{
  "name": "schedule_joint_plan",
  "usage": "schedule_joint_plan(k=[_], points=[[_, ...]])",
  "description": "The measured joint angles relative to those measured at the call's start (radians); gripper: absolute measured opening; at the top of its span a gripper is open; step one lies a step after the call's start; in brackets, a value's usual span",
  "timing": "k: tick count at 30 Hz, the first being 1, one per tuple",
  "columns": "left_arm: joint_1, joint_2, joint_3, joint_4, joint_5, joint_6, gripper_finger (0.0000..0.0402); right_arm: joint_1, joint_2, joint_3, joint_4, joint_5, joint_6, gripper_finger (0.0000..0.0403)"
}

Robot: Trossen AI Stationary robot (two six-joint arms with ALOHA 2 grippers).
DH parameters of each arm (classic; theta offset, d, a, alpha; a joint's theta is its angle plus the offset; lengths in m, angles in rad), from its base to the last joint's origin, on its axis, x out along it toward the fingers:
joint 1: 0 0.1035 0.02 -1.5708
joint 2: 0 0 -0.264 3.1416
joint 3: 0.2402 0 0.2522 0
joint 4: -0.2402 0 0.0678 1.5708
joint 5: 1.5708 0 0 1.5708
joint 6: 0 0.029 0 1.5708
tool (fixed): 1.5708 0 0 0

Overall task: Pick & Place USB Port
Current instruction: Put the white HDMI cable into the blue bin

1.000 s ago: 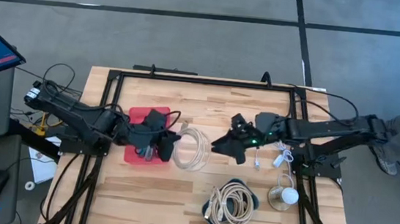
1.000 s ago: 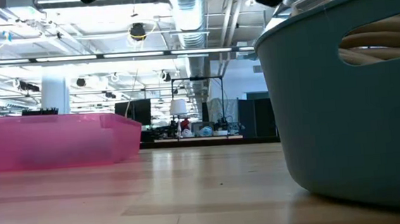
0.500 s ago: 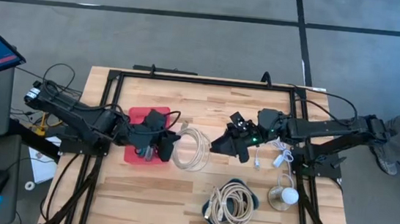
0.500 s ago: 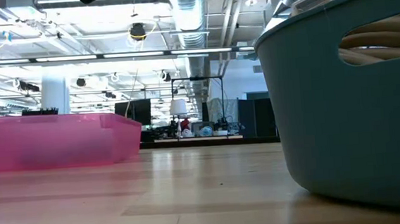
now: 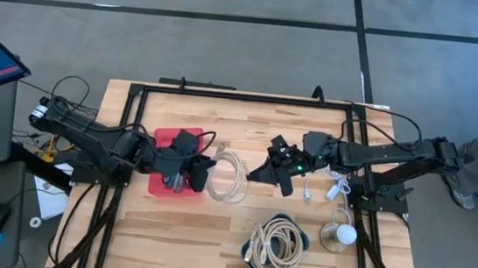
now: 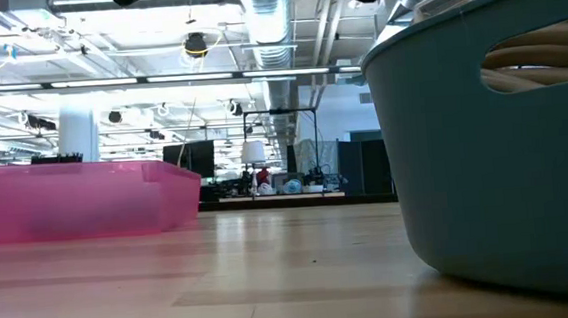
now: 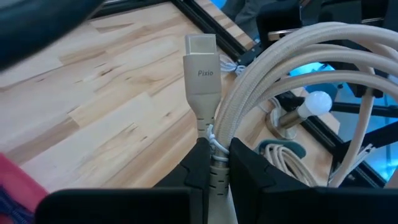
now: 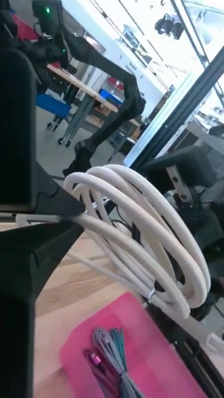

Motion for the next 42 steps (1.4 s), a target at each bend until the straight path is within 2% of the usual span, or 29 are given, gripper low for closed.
schedule_joint_plan(k=[5, 13, 18, 26, 30, 35, 42], points=[[-0.001, 0.0, 0.0, 0.006, 0.001, 0.0, 0.0038, -0.001, 0.0, 0.0, 0.007, 0.001, -0.011, 0.0004], [-0.001, 0.0, 0.0, 0.017, 0.002, -0.003, 0.0122, -0.026, -0.019, 0.001, -0.004, 0.0, -0.029, 0.0001], [-0.001, 0.0, 0.0, 0.017, 0.008, -0.003, 0.0147, -0.046, -0.085, 0.002, -0.109, 0.009, -0.052, 0.0001], [-0.001, 0.0, 0.0, 0.017, 0.009, -0.002, 0.0164, -0.065, -0.269, 0.002, -0.375, 0.096, -0.083, 0.0], [-0.001, 0.0, 0.0, 0.015, 0.009, -0.001, 0.0163, -0.004, -0.347, 0.002, -0.493, 0.114, -0.027, 0.0], [-0.001, 0.0, 0.0, 0.011, 0.008, -0.001, 0.0164, 0.124, -0.424, 0.002, -0.584, 0.119, 0.073, 0.0], [-0.001, 0.0, 0.0, 0.009, 0.007, -0.001, 0.016, 0.368, -0.459, 0.002, -0.689, 0.25, 0.227, 0.0]])
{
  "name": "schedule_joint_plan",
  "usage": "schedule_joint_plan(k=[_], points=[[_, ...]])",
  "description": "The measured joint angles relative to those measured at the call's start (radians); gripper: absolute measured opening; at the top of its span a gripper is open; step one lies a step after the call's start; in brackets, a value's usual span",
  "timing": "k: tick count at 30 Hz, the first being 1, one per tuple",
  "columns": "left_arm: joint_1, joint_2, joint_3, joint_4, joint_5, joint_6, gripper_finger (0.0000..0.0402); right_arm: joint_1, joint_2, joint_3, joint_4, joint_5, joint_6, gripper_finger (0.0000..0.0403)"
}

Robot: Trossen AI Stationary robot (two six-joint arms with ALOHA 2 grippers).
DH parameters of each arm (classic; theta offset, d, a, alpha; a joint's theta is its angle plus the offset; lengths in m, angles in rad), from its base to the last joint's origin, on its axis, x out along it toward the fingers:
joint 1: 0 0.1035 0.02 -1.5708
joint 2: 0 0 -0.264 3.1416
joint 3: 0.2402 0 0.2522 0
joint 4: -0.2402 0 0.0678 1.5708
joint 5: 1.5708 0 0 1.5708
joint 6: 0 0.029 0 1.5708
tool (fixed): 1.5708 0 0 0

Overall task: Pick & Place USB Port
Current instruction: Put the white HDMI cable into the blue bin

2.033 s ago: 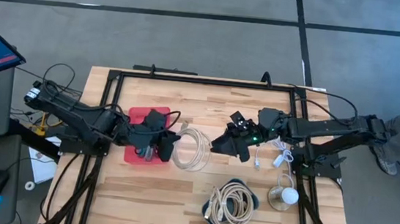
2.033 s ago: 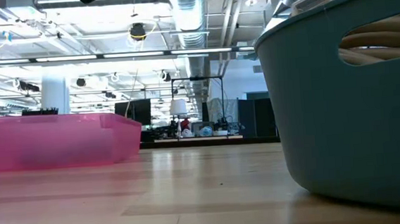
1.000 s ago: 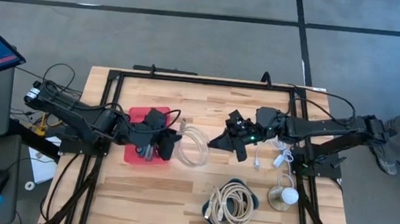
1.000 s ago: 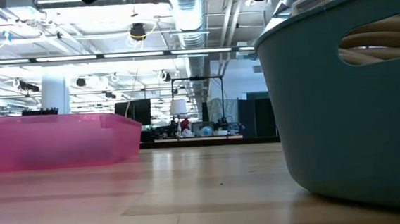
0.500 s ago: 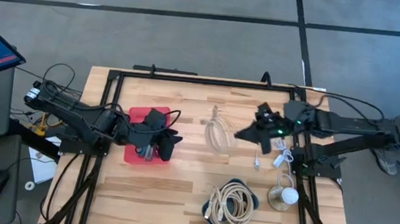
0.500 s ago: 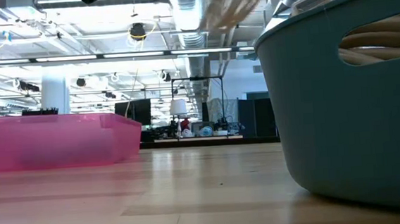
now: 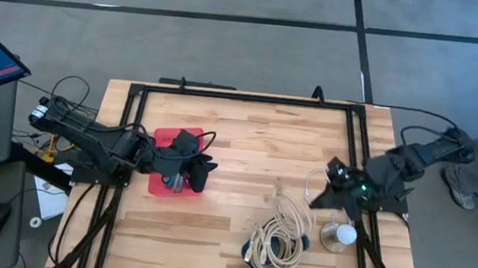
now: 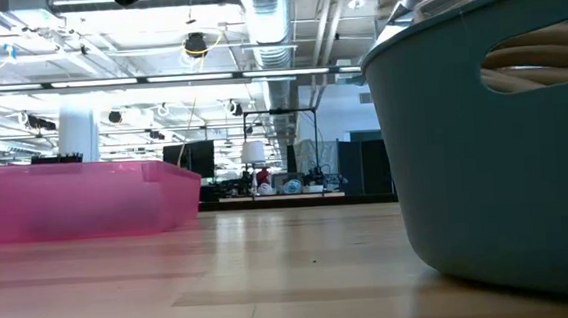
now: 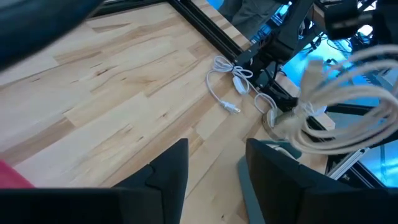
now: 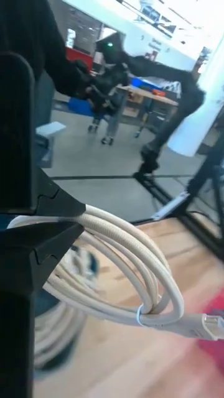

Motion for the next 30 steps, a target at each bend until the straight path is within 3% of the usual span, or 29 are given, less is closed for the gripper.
schedule_joint_plan(k=[6, 12, 19, 25, 30], points=[[0.0, 0.0, 0.0, -0.001, 0.0, 0.0, 0.0159, 0.189, 0.046, 0.0, 0.01, 0.115, 0.093, 0.0], [0.0, 0.0, 0.0, -0.002, -0.004, 0.0, 0.0159, 0.302, 0.128, 0.0, 0.082, 0.203, 0.158, 0.0], [0.008, 0.0, 0.0, -0.006, -0.004, 0.0, 0.0159, 0.352, 0.234, -0.002, 0.2, 0.215, 0.187, 0.0], [0.017, 0.0, 0.0, -0.005, -0.004, 0.021, 0.0159, 0.374, 0.275, -0.002, 0.446, 0.235, 0.122, 0.0], [0.017, 0.0, 0.0, -0.005, -0.004, 0.022, 0.0159, 0.373, 0.309, 0.0, 0.423, 0.252, 0.122, 0.0]])
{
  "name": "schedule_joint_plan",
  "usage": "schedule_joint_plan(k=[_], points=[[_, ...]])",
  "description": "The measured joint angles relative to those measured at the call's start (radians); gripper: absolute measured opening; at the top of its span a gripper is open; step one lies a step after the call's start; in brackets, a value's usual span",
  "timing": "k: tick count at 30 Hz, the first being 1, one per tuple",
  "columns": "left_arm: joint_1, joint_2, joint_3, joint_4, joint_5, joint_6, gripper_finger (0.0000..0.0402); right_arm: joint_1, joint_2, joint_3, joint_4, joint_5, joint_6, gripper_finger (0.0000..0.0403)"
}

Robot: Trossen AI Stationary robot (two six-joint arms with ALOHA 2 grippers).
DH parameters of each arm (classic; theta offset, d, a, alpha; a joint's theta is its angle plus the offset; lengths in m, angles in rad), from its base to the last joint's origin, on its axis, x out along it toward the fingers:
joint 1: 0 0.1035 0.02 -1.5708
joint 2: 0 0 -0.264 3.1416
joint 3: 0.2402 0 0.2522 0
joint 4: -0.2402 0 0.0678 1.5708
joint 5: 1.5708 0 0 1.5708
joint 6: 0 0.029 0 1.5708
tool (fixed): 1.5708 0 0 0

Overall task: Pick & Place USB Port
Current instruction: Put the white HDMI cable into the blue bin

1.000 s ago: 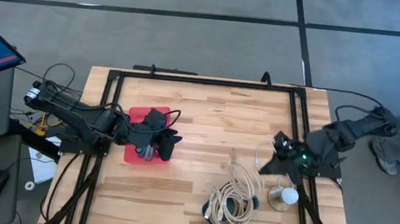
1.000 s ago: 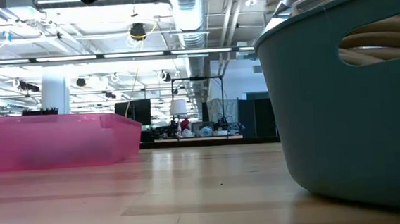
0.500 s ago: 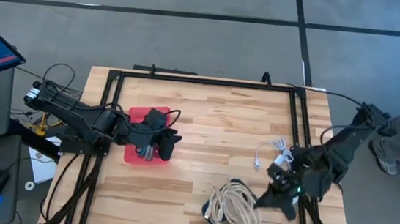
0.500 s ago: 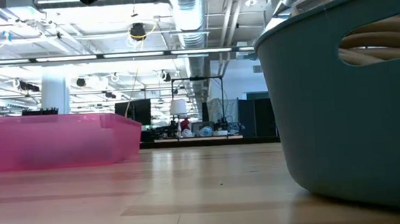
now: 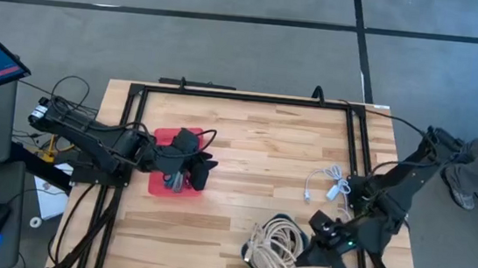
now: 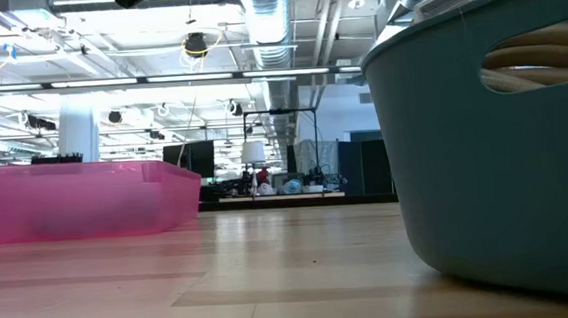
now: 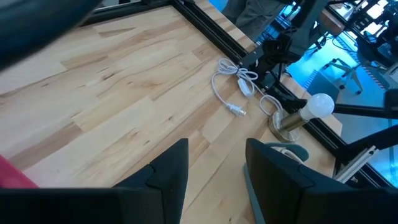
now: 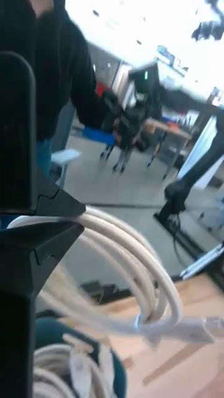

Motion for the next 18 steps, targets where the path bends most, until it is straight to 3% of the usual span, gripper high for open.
schedule_joint_plan(k=[9, 18], points=[[0.0, 0.0, 0.0, 0.0, 0.01, 0.005, 0.0159, -0.02, 0.136, 0.0, -0.026, -0.032, 0.041, 0.0], [0.0, 0.0, 0.0, 0.0, 0.012, 0.005, 0.0159, -0.04, 0.189, 0.0, -0.238, -0.036, 0.132, 0.0]])
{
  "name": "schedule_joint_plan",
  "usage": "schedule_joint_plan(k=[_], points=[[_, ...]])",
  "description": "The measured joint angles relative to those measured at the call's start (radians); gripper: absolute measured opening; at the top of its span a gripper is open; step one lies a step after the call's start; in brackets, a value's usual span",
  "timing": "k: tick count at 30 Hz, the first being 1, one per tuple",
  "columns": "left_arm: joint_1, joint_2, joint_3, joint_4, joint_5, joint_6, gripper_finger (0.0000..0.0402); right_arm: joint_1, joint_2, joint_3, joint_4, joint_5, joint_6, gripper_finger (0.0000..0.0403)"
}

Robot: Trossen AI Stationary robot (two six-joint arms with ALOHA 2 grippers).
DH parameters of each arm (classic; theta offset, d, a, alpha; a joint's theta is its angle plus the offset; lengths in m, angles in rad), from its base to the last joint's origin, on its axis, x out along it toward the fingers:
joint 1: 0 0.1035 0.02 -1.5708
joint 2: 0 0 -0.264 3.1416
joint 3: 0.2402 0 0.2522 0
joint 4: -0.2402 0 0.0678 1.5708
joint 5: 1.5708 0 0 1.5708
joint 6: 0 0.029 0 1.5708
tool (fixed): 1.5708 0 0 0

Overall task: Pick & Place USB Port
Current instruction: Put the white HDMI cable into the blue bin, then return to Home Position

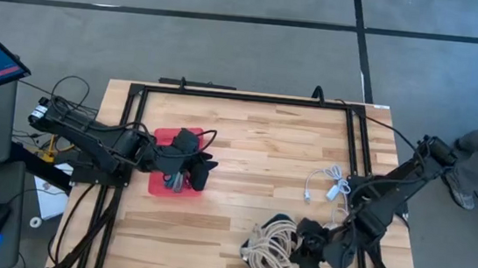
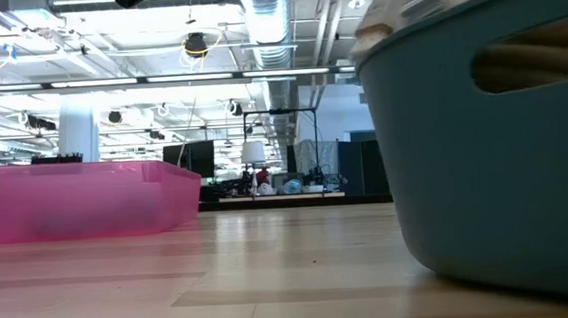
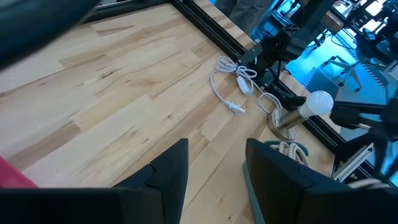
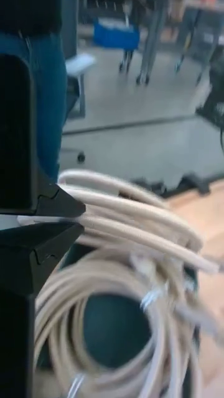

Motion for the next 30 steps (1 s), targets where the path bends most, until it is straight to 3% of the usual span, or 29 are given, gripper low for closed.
schedule_joint_plan(k=[13, 18, 22, 30], points=[[0.0, 0.0, 0.0, 0.0, 0.0, 0.0, 0.0159, -0.079, 0.001, 0.0, -0.284, 0.004, 0.088, 0.0004], [0.0, 0.0, 0.0, 0.0, 0.0, 0.0, 0.0159, -0.099, 0.001, 0.0, -0.343, 0.001, 0.085, 0.0042], [0.0, 0.0, -0.001, 0.0, 0.0, 0.0, 0.0159, -0.122, 0.001, 0.0, -0.381, -0.069, 0.084, 0.007], [0.0, 0.0, -0.001, -0.003, 0.0, 0.0, 0.0159, -0.142, -0.051, -0.001, -0.38, -0.121, 0.004, 0.0091]])
